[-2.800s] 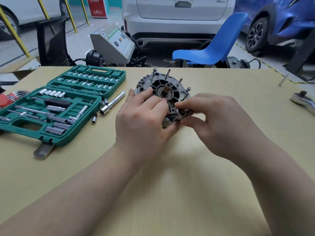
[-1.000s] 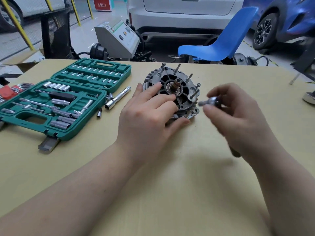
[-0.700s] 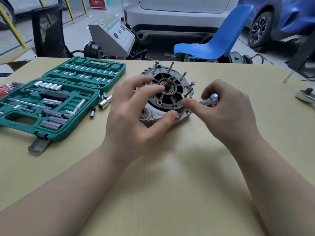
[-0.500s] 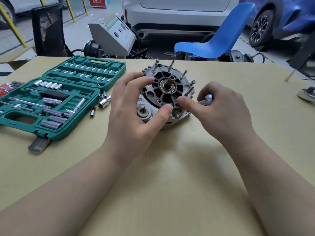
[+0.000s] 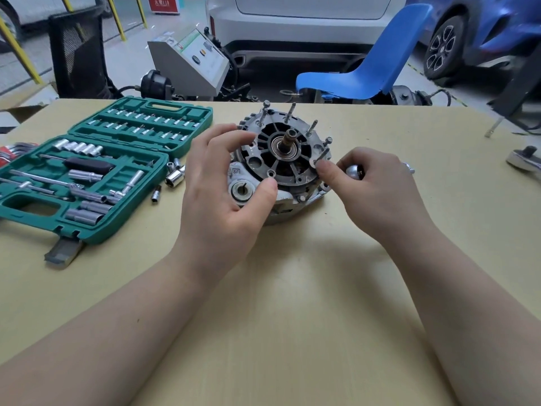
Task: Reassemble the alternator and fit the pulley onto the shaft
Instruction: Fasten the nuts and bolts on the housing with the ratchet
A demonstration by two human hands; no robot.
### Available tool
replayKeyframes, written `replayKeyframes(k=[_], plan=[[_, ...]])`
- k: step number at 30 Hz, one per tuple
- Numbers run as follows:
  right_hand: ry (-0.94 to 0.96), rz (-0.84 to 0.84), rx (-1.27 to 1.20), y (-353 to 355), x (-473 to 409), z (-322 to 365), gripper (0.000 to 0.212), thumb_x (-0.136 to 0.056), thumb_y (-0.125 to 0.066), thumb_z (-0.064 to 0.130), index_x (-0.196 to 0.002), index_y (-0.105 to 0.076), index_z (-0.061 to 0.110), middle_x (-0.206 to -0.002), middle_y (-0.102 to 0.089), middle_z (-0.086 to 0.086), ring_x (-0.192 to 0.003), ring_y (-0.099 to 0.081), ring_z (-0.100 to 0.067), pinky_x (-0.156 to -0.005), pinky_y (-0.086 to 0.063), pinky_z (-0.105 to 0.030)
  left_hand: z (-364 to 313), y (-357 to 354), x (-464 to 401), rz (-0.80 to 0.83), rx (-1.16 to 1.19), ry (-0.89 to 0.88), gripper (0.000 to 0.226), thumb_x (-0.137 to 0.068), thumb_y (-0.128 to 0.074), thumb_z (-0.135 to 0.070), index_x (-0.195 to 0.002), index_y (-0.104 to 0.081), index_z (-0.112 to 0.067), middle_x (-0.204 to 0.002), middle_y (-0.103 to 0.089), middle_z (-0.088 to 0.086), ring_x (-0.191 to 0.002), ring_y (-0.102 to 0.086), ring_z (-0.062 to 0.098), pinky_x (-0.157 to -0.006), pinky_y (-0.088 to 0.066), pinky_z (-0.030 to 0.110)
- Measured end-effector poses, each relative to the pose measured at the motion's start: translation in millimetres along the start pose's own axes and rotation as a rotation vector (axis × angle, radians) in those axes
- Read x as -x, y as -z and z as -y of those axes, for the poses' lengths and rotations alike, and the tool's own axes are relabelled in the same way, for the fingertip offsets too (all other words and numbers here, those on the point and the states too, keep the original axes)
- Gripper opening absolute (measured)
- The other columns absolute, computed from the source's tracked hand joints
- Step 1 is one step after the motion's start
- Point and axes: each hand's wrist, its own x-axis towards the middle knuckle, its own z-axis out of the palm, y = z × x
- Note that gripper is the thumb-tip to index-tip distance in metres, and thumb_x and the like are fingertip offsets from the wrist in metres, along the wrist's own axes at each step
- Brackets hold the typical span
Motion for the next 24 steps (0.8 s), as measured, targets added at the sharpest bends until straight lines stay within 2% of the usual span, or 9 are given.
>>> replayKeyframes(k=[5,9,12,17,21,24], plan=[[-0.003,-0.05,0.019,10,2,-9,0.031,-0.089,-0.066,0.057,-0.082,-0.066,0.027,-0.072,-0.062,0.011,-0.073,-0.059,-0.013,-0.063,-0.041,-0.032,2,0,0,0.046,0.059,0.107,0.057,-0.09,-0.072,-0.038,-0.142,-0.055,-0.024,-0.147,-0.054,-0.005,-0.141,-0.051,0.015,-0.116,-0.039,0.022],[0.069,-0.063,-0.016,13,13,-8,0.019,-0.089,-0.068,0.046,-0.1,-0.066,0.03,-0.065,-0.06,0.015,-0.07,-0.058,-0.012,-0.065,-0.048,-0.035,7,2,0,0.063,0.117,0.137,0.06,-0.089,-0.075,-0.037,-0.144,-0.052,-0.026,-0.147,-0.057,-0.003,-0.137,-0.058,0.025,-0.114,-0.049,0.051],[0.15,-0.055,0.015,9,23,-4,0.032,-0.089,-0.067,0.042,-0.12,-0.063,0.036,-0.068,-0.06,0.02,-0.07,-0.059,-0.014,-0.072,-0.054,-0.04,9,2,1,0.05,0.123,0.143,0.061,-0.089,-0.076,-0.041,-0.144,-0.051,-0.033,-0.146,-0.058,-0.006,-0.135,-0.06,0.026,-0.112,-0.051,0.054],[0.245,0.045,0.162,1,32,0,0.058,-0.089,-0.06,0.047,-0.145,-0.044,0.045,-0.063,-0.056,0.013,-0.07,-0.057,-0.015,-0.064,-0.052,-0.036,11,1,2,0.027,0.117,0.158,0.065,-0.088,-0.077,-0.044,-0.146,-0.049,-0.039,-0.147,-0.058,-0.008,-0.135,-0.061,0.023,-0.112,-0.051,0.054],[0.25,0.133,0.27,-3,32,-2,0.075,-0.088,-0.055,0.046,-0.154,-0.02,0.054,-0.065,-0.058,0.007,-0.071,-0.058,-0.022,-0.062,-0.053,-0.039,11,1,2,0.023,0.108,0.162,0.067,-0.087,-0.077,-0.046,-0.147,-0.048,-0.043,-0.149,-0.058,-0.008,-0.136,-0.06,0.021,-0.113,-0.051,0.053],[0.234,0.162,0.235,1,25,-5,0.078,-0.088,-0.057,0.041,-0.147,-0.016,0.069,-0.064,-0.058,0.01,-0.068,-0.058,-0.017,-0.058,-0.052,-0.037,11,2,1,0.03,0.114,0.169,0.067,-0.086,-0.077,-0.047,-0.146,-0.048,-0.043,-0.148,-0.058,-0.007,-0.136,-0.06,0.025,-0.113,-0.05,0.055]])
